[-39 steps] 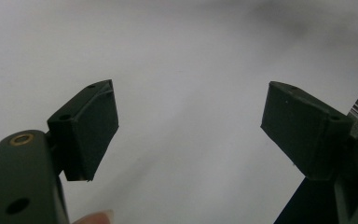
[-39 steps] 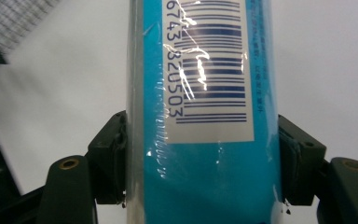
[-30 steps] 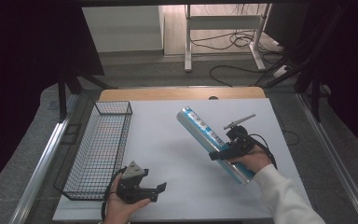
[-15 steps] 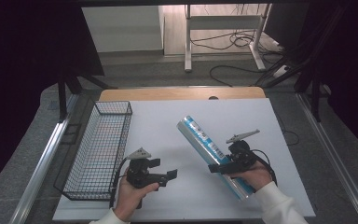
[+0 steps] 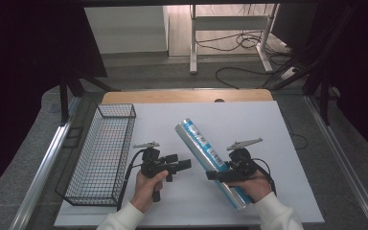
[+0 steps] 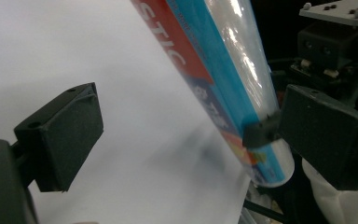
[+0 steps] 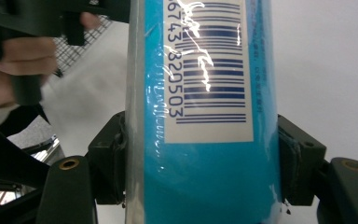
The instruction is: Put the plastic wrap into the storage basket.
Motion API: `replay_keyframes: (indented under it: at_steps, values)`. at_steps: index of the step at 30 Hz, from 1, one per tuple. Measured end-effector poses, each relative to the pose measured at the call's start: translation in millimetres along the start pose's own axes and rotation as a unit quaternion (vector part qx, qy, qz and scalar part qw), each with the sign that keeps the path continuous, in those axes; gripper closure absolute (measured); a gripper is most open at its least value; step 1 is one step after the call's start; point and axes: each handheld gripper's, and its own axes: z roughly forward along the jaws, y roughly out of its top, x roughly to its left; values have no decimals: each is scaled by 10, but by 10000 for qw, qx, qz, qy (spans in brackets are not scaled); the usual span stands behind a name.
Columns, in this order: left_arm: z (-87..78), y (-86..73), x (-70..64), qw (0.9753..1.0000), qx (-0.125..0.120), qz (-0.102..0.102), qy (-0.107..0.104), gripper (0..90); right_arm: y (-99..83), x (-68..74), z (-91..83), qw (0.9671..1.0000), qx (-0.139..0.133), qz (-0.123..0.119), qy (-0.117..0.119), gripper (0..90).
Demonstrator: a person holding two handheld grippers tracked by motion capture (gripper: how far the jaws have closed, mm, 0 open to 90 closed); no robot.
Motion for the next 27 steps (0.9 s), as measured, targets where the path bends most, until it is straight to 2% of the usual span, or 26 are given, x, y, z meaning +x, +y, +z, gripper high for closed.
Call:
replay_keyframes:
  at_steps: [5, 8, 10, 12, 15, 19, 20, 27]
  values:
    - [100, 11, -1, 9995, -52, -96, -306, 78, 15, 155, 99, 9998, -131, -120, -44, 328]
    - [146, 25, 4, 9988, -116, -208, -437, 89, 25, 226, 166, 9997, -200, -125, 48, 328]
    - [174, 34, -5, 9983, -97, -180, -537, 116, 43, 290, 230, 9994, -237, -209, 126, 328]
    - [200, 36, -8, 9977, -81, -168, -648, 128, 50, 308, 243, 9994, -232, -219, 121, 328]
    - [207, 46, 11, 9974, -138, -253, -655, 211, 81, 349, 284, 9993, -275, -236, 124, 327]
    - [192, 62, 58, 9958, -115, -485, -768, 239, 100, 347, 304, 9993, -263, -249, 102, 326]
    - [181, 66, 80, 9938, -169, -659, -883, 247, 102, 346, 303, 9993, -250, -247, 97, 326]
    - [121, 113, 87, 9912, -273, -741, -1063, 296, 132, 365, 300, 9989, -375, -202, 192, 322]
